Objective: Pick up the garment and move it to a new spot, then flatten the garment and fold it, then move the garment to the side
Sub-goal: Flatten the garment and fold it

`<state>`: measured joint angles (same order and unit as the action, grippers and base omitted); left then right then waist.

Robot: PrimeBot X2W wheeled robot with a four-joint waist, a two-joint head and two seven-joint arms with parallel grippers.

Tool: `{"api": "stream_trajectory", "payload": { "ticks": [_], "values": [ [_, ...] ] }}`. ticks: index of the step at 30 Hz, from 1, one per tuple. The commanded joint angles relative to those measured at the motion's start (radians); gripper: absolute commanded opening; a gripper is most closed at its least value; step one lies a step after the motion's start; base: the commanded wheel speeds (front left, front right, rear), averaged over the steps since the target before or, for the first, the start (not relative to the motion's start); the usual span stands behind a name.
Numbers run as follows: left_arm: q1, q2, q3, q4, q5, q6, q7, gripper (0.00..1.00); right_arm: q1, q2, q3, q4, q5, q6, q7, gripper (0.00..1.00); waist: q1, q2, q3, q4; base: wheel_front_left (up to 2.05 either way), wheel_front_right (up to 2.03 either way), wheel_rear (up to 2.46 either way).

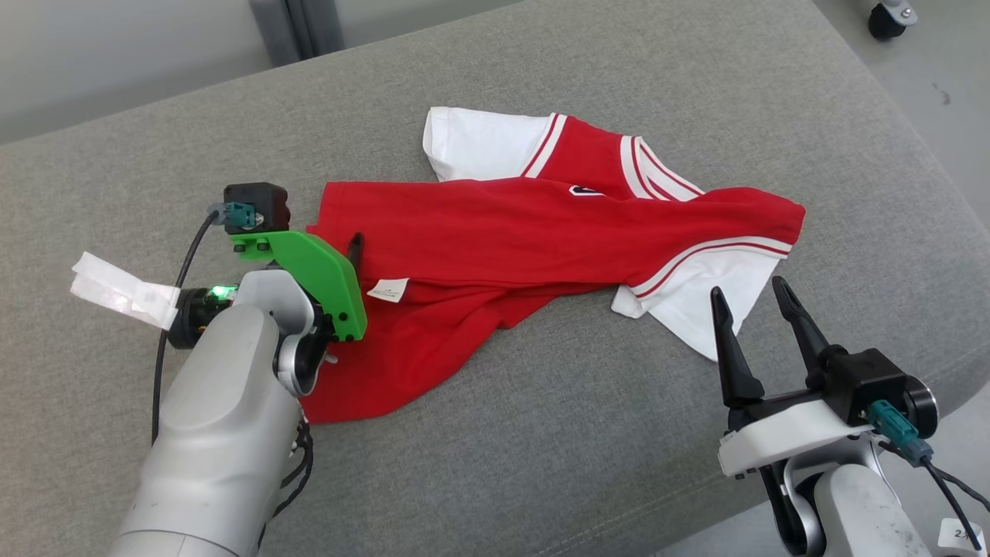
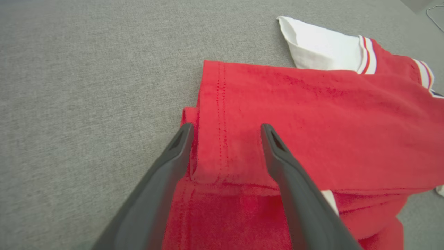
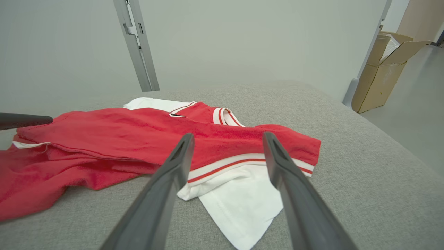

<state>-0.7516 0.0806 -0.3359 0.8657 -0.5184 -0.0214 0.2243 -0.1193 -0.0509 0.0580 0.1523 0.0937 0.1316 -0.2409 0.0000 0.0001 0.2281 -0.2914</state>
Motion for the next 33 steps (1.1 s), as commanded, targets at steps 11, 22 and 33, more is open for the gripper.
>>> {"api": "stream_trajectory", "payload": {
  "ticks": [11, 22, 33],
  "values": [
    [-0.001, -0.008, -0.013, 0.018, -0.034, 0.004, 0.084, 1.0, -0.003, 0.0, 0.007, 0.016, -0.003, -0.002, -0.01, 1.0, 0.0, -0.0001, -0.024, 0.016, 0.0, 0.0, 0.0],
    [0.021, -0.013, -0.037, -0.017, -0.048, -0.034, 0.041, 0.0, 0.006, 0.001, -0.011, 0.002, -0.012, -0.002, -0.001, 1.0, 0.0, -0.0001, -0.022, 0.032, 0.0, 0.0, 0.0],
    [0.269, -0.001, -0.054, -0.438, -0.141, -0.063, 0.049, 0.0, 0.038, 0.0, -0.053, -0.025, -0.026, -0.002, 0.016, 1.0, 0.0, -0.0001, -0.056, 0.176, 0.0, 0.0, 0.0]
  ]
}}
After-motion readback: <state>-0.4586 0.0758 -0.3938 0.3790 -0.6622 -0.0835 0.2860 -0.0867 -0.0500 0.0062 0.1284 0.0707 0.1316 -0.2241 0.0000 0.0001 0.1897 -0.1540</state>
